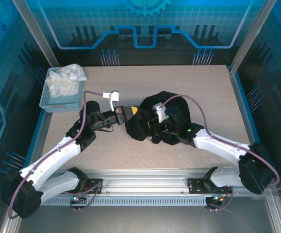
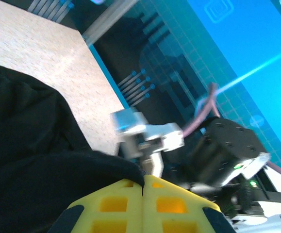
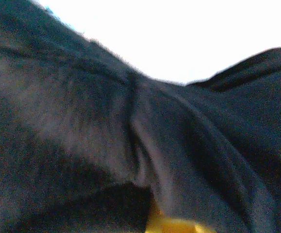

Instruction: Fold the inside-out t-shirt

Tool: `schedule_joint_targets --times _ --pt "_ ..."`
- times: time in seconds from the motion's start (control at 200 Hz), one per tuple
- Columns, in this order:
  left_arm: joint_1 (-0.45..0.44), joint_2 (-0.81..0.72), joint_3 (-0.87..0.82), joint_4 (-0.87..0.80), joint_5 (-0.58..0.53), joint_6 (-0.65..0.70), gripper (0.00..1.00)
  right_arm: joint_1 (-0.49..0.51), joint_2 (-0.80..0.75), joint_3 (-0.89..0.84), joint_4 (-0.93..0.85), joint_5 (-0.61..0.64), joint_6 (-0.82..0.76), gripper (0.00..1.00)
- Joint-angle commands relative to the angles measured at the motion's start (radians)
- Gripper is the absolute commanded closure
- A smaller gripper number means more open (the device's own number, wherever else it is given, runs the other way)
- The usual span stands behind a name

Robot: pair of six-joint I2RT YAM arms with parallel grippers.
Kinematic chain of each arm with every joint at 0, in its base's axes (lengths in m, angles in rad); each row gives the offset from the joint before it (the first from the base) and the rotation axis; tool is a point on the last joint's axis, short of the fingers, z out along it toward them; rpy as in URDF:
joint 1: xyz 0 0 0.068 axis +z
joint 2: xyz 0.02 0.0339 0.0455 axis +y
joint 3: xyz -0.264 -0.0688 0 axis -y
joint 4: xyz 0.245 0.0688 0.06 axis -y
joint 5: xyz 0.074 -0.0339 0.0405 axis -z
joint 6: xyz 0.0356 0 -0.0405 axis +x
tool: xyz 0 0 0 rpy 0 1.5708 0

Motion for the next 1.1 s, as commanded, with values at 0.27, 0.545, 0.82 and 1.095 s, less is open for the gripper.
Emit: schedule_joint_targets --times 0.27,0.545,0.82,1.095 --pt "0.090 0.036 -0.019 -0.156 -0.178 0.103 0.97 -0.180 -0.219 -0.033 0.087 -0.697 -0.126 1.00" --pt "0.057 0.043 0.006 -0.350 -0.271 0.252 0.72 -0.182 -0.159 -0.016 0.128 -0.688 -0.121 1.00" --pt "-0.078 -0.108 -0.050 -0.357 -0.348 0.400 0.44 -0.185 -0.140 -0.004 0.069 -0.656 -0.171 1.00" --pt "-0.215 -0.006 0.019 -0.399 -0.390 0.507 0.43 -0.195 -0.145 0.012 0.023 -0.635 -0.187 1.00"
